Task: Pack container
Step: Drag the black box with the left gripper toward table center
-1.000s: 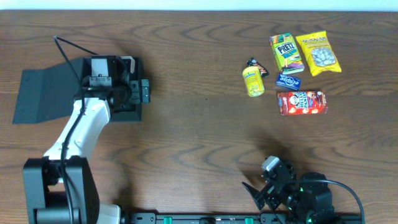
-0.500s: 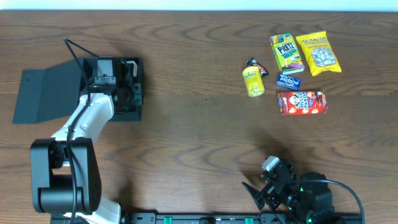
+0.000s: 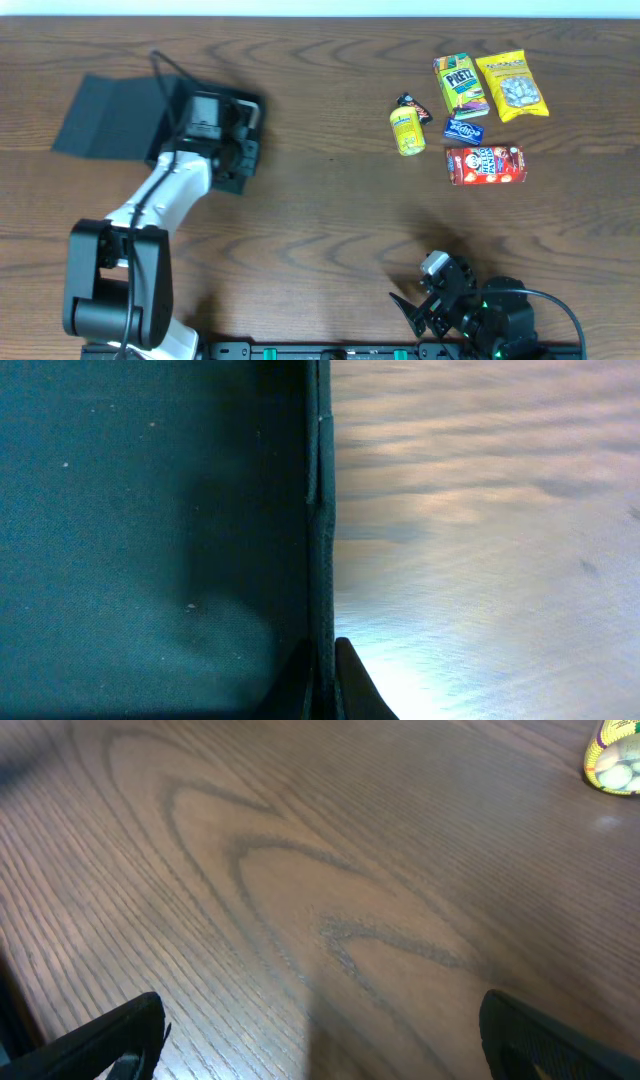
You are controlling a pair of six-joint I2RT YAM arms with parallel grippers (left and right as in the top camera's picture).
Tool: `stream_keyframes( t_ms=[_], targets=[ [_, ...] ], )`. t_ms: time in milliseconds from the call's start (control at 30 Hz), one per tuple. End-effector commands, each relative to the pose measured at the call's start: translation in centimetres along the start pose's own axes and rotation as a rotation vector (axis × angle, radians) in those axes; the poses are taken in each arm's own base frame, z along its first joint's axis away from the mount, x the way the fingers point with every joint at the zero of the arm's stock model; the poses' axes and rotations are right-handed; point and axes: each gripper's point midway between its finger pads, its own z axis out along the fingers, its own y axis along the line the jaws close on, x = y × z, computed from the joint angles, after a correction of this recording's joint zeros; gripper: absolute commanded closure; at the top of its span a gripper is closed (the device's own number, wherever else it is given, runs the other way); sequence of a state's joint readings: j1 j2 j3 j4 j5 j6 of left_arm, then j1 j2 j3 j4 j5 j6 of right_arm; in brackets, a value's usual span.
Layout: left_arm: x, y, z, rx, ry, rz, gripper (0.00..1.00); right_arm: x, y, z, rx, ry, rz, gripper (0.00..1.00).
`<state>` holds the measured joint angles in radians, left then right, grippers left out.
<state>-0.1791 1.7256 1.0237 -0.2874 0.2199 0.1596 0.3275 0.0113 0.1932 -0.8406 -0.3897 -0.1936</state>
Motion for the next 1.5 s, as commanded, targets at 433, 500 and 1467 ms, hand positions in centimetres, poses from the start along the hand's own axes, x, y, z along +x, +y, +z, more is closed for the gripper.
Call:
stream_keyframes(
  t_ms=[433,500,1467],
  targets=[
    [2.7,-12.7,0.2,0.249,0.056,0.605,0.94,0.1,0.1,0.0,-0.005,-0.003,-0.010,0.01],
    [3.1,-13.6,0.2,0.265,0.059,0.679,0.94,0.1,0.1,0.0,-0.005,-0.003,-0.010,0.01],
    [6.2,-12.9,0.0,0.258,0.143,1.349,0.05,0.1,0.1,0.0,-0.005,-0.003,-0.010,0.01]
  ],
)
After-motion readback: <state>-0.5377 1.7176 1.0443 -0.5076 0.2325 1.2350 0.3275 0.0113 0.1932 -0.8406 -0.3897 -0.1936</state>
